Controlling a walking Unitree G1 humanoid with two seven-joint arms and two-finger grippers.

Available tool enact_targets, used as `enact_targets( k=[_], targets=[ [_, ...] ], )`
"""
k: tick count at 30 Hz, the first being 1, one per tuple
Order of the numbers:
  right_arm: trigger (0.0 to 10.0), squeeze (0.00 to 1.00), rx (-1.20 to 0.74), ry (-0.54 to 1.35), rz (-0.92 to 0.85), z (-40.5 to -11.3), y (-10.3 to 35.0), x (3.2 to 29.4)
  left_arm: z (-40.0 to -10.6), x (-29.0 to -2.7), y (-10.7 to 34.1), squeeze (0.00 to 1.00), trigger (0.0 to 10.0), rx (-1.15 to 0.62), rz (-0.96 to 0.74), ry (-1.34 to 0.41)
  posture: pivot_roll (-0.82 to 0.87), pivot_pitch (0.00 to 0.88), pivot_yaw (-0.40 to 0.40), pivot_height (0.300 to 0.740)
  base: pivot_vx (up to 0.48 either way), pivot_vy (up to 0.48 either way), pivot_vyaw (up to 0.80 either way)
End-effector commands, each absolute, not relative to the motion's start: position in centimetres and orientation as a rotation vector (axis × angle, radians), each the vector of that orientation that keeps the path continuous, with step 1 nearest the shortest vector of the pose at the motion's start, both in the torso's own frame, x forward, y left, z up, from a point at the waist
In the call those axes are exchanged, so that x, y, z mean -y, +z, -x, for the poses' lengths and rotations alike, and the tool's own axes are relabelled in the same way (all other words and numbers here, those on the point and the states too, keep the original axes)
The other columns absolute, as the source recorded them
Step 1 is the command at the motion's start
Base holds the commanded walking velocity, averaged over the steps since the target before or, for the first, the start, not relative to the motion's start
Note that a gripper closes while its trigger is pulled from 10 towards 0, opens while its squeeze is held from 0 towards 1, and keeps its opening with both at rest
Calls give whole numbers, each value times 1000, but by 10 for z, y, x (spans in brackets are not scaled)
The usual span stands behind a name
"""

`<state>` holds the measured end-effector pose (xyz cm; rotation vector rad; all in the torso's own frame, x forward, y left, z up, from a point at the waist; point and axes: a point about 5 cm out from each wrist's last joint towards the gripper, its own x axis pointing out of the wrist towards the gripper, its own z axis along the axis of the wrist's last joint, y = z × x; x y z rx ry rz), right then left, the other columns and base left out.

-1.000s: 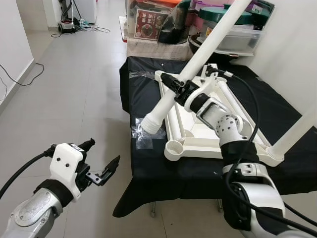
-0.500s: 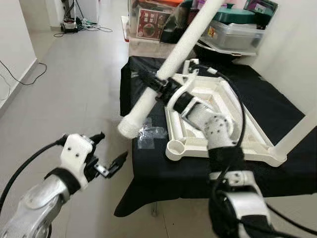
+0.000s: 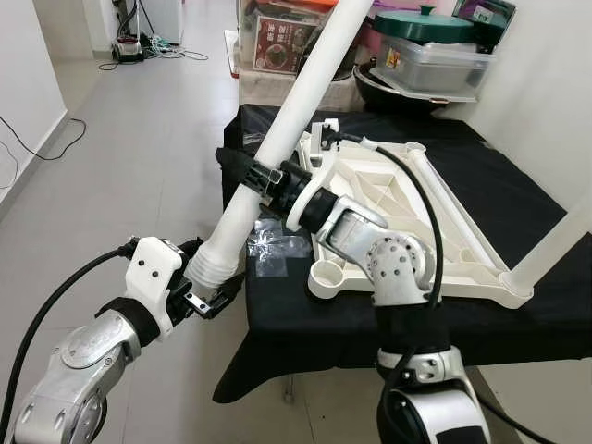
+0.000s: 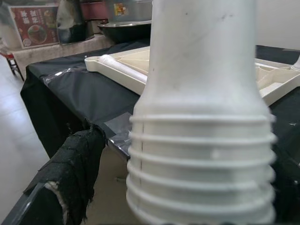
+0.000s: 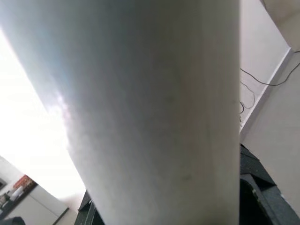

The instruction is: Building children table

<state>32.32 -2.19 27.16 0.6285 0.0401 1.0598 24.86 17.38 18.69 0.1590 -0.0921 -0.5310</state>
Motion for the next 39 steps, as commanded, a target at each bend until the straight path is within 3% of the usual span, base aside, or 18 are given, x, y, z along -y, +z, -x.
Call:
enact_targets(
  k=[1, 2, 14, 15, 16, 17, 19, 20, 21, 22, 23, 25, 32, 39],
  targets=[
    [0, 0, -27, 1074, -634, -318, 275, 23, -250, -170, 184, 0, 10000, 94, -155, -539, 142, 0, -127, 740, 0, 0, 0],
    [0, 0, -25, 1076, -632, -318, 276, 22, -250, -170, 185, 0, 0, 102, -148, -543, 141, 0, -126, 740, 0, 0, 0],
    [0, 0, -37, 1071, -627, -315, 275, 20, -246, -165, 189, 0, 0, 154, -119, -578, 140, 0, -130, 740, 0, 0, 0],
    [8941, 0, -54, 1059, -597, -316, 272, 19, -246, -165, 189, 0, 0, 152, -121, -573, 141, 0, -131, 740, 0, 0, 0],
    [8941, 0, -54, 1059, -597, -316, 272, 19, -246, -165, 189, 0, 0, 152, -121, -573, 141, 0, -131, 740, 0, 0, 0],
    [10000, 0, -61, 1052, -583, -316, 271, 18, -247, -164, 189, 0, 0, 145, -127, -571, 141, 0, -133, 740, 0, 0, 0],
    [10000, 0, -61, 1052, -583, -316, 271, 18, -247, -164, 189, 0, 0, 145, -127, -571, 141, 0, -133, 740, 0, 0, 0],
    [10000, 1000, -63, 1044, -587, -317, 269, 19, -248, -163, 187, 0, 8941, 125, -131, -578, 145, 0, -136, 740, 0, 0, 0],
    [10000, 1000, -49, 1048, -589, -318, 270, 20, -246, -161, 186, 0, 10000, 111, -125, -599, 145, 0, -136, 740, 0, 0, 0],
    [10000, 890, -15, 1071, -596, -318, 272, 22, -242, -157, 185, 0, 10000, 99, -109, -638, 145, 0, -136, 740, 0, 0, 0],
    [10000, 0, 9, 1087, -598, -318, 274, 23, -239, -154, 185, 0, 10000, 92, -97, -665, 145, 0, -136, 740, 0, 0, 0],
    [10000, 0, 92, 1158, -611, -314, 280, 27, -233, -149, 184, 0, 10000, 81, -78, -720, 146, 0, -137, 740, 0, 0, 0],
    [10000, 0, 119, 1398, -711, -301, 275, 35, -211, -133, 177, 0, 10000, 13, -87, -896, 158, 0, -144, 740, 0, 0, 0],
    [10000, 0, 87, 1539, -735, -291, 265, 40, -202, -134, 178, 0, 10000, -2, -69, -935, 168, 0, -153, 740, 0, 0, 0]
  ],
)
